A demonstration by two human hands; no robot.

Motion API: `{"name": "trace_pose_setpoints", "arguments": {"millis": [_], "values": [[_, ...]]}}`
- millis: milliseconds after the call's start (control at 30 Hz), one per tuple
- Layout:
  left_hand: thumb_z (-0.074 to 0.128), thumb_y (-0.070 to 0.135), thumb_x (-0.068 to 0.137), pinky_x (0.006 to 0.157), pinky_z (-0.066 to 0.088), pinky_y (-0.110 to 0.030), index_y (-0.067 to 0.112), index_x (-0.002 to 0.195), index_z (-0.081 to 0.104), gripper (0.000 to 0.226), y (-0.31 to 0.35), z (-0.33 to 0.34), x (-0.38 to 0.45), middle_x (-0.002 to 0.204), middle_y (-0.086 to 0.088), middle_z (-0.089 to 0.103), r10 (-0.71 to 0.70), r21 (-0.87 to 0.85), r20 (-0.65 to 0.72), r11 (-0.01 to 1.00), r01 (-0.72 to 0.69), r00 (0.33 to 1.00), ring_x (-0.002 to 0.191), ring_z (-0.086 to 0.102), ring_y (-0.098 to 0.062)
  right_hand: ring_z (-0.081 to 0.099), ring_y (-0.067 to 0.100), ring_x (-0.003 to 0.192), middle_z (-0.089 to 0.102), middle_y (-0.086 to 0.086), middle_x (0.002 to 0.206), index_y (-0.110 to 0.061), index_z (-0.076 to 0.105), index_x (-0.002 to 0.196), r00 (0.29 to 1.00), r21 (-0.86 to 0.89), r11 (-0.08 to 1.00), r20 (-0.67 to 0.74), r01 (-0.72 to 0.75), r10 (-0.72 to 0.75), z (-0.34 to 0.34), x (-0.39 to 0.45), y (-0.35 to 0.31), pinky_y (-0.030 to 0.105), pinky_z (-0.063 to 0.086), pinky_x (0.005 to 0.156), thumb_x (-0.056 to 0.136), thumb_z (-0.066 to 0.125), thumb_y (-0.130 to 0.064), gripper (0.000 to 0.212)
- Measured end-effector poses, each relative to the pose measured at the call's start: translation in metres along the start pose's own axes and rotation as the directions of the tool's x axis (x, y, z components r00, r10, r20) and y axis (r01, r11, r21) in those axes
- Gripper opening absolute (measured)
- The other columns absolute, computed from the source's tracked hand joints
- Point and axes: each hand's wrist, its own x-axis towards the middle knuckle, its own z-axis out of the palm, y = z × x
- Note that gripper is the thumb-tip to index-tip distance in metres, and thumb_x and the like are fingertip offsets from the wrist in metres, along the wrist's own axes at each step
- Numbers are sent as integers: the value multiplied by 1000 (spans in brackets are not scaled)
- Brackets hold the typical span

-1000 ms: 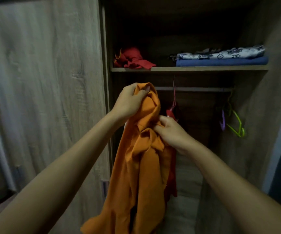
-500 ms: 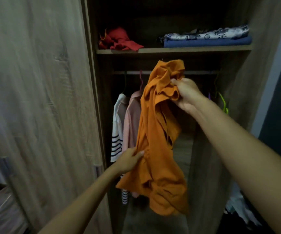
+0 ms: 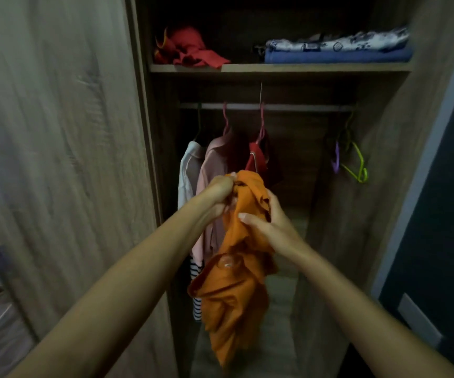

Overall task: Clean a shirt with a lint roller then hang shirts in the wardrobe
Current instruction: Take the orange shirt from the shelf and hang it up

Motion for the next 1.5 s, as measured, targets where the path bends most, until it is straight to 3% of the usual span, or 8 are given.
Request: {"name": "trace_pose_setpoints", "arguments": {"millis": [133, 267, 367, 500, 667, 800, 1133, 1500], "values": [[35, 19, 105, 47, 55, -22, 11, 81, 48, 28, 14, -1, -4, 67, -4, 50, 44, -183, 99, 983, -26, 994, 50, 57, -10, 63, 17, 109, 66, -6, 114, -19, 58, 126, 982, 6, 995, -163, -99, 98, -8, 25, 2, 31, 48, 95, 86, 69, -23, 42], [44, 37, 100, 84, 54, -33, 18, 105, 62, 27, 15, -26, -25, 103, -22, 69, 115, 207, 262, 963, -172, 958, 84, 69, -17, 70, 18, 86, 74, 8, 95, -12, 70, 106, 984, 169, 973, -61, -158, 170, -21, 37, -15, 30, 58, 79, 91, 61, -17, 18], [64, 43, 87, 87, 52, -29, 21, 128, 55, 47, 4, -49, -30, 120, -7, 62, 375, 719, 291, 521, -460, 880, 103, 64, -17, 69, 16, 77, 74, 6, 85, -13, 73, 97, 988, 159, 977, -38, -144, 152, -24, 49, -25, 25, 58, 68, 89, 60, -11, 15], [72, 64, 66, 99, 38, -16, 40, 148, 18, 100, -12, -57, -44, 144, 6, 19, 493, 664, 611, 108, -740, 620, 132, 28, -11, 70, 16, 63, 72, 8, 72, -8, 68, 89, 978, 308, 929, 51, -206, 200, -19, 62, -36, 25, 59, 61, 94, 54, -9, 15], [63, 27, 89, 83, 53, -29, 19, 122, 49, 37, -12, -53, -27, 133, -7, 42, 556, 624, 727, -288, -727, 403, 111, 49, -16, 70, 22, 73, 70, 12, 84, -6, 68, 106, 947, 516, 798, 233, -313, 220, -16, 61, -40, 34, 58, 75, 92, 55, -48, 46], [59, 19, 89, 67, 48, -40, 12, 99, 53, 14, 7, -51, -13, 92, -5, 59, 761, 752, 485, -113, -649, 430, 82, 58, -23, 65, 29, 105, 67, 15, 116, -14, 62, 122, 965, 375, 899, 216, -225, 151, -19, 53, -16, 44, 46, 103, 79, 66, -57, 61], [40, 27, 96, 82, 49, -39, 22, 92, 56, 17, 16, -59, 9, 91, -2, 61, 727, 823, 472, -159, -546, 499, 88, 59, -21, 68, 16, 87, 71, 0, 93, -21, 69, 99, 999, -203, 979, -15, 38, -42, -29, 46, -18, 34, 52, 78, 97, 54, -24, 16], [39, 21, 100, 68, 43, -22, 20, 108, 52, 15, 30, -75, 14, 92, 0, 58, 596, 658, 360, 384, -648, 718, 79, 55, -8, 66, 13, 82, 68, -3, 89, -30, 62, 88, 994, -674, 732, 98, 97, -42, -52, 65, -34, 24, 49, 64, 90, 50, -5, 27]]}}
